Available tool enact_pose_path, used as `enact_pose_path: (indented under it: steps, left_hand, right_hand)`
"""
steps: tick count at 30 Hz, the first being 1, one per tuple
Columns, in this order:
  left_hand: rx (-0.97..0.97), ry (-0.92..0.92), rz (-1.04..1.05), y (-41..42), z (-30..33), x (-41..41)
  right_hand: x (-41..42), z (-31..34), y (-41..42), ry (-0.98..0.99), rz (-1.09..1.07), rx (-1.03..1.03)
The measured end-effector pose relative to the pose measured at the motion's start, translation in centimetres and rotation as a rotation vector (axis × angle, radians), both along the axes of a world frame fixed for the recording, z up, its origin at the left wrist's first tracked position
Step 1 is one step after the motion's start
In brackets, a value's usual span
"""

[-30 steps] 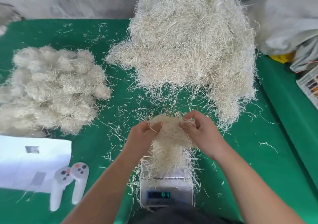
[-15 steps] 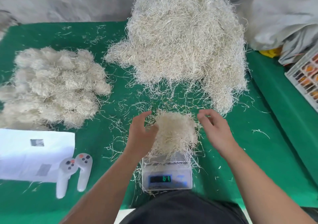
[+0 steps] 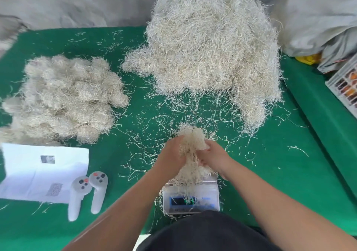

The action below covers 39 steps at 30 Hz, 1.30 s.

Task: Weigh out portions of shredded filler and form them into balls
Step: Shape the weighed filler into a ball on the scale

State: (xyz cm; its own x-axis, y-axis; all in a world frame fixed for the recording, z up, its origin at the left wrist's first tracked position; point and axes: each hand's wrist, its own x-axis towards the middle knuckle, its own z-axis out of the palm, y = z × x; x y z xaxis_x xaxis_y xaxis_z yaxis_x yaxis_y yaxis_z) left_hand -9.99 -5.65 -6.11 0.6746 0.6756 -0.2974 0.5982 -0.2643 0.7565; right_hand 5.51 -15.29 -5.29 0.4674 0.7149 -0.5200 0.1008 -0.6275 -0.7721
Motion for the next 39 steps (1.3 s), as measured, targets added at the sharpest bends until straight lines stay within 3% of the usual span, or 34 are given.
enact_pose_path:
  steps: [4,6,9,11,14,21,28,34,39]
  left_hand:
    - [-0.090,-0.106,0.076,0.3,0.2,-0.6]
    - [-0.119,-0.132,0.125,0.2,0.6,-0.7]
    - [0.119,-0.056,0.185,0.7,1.2,-1.6]
    - [0.271,-0.034,0.146,1.4,1.7,-2.1]
    - [0.414,0.012,-0.025,2.1,2.3,-2.1]
    - [0.586,-0.044,-0.165,1.2,3.2,-1.7]
    - [0.547,-0.088,-0.203,-0.3,3.2,-2.6]
    - [0.628,0.357,-0.494,-1.3,-1.6,-3.5]
    - [0.645,0.371,-0.502,-0.2,-2.4,-2.7]
  right_hand:
    - [-0.3,-0.1,-0.6,-0.113,0.227,-0.130]
    - [0.9,0.3,-1.2,-0.275,0.302,-0.146]
    - [2.5,1.2,-2.0,-0.555,0.209,-0.031]
    - [2.9,2.1,-2.2,-0.615,0.124,0.093]
    - [2.6,2.9,-2.1,-0.695,0.245,0.195]
    - [0.6,3.9,-1.9,-0.710,0.405,0.241]
    - [-0.2,3.9,-2.6,-0.742,0.430,0.245]
    - [-1.1,2.3,-3.9,-0.710,0.462,0.147]
    - [-1.5,1.2,-3.9,-0.701,0.534,0.050]
